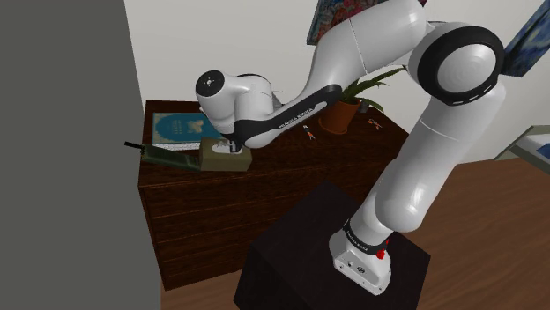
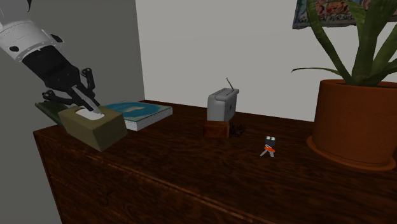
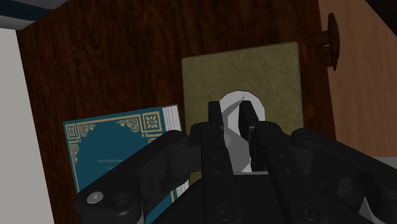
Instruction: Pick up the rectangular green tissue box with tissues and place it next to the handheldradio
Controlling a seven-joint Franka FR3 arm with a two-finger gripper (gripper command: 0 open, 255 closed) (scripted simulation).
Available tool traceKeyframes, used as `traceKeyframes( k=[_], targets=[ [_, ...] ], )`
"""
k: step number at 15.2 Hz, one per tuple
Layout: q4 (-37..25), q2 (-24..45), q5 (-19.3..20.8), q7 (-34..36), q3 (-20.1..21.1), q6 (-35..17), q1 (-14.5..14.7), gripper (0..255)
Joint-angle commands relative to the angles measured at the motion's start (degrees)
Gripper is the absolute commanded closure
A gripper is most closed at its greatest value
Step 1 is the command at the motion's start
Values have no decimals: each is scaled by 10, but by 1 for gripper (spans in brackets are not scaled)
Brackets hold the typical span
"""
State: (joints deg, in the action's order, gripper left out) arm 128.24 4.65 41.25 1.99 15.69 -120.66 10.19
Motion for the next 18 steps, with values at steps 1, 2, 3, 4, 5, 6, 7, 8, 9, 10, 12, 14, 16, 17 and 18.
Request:
traceKeyframes(
  k=[1,2,3,4,5,6,7,8,9,10,12,14,16,17,18],
  targets=[
    [0,2,0,0,2,-3,2,255],
    [0,2,0,0,2,-3,2,255],
    [0,2,0,0,2,-3,2,255],
    [0,2,0,0,2,-3,2,255],
    [0,3,0,1,2,-3,2,0],
    [0,2,-1,0,2,-2,3,0],
    [0,2,-1,0,2,-2,3,0],
    [0,2,-1,1,2,-2,3,0],
    [0,2,-1,1,2,-2,3,0],
    [0,2,0,0,2,-3,2,0],
    [-14,-15,-22,-11,12,28,11,0],
    [-29,-28,-40,-20,21,56,20,0],
    [-29,-28,-40,-20,20,56,20,0],
    [-29,-28,-40,-20,20,56,20,0],
    [-29,-28,-40,-20,20,56,20,0]
  ],
)
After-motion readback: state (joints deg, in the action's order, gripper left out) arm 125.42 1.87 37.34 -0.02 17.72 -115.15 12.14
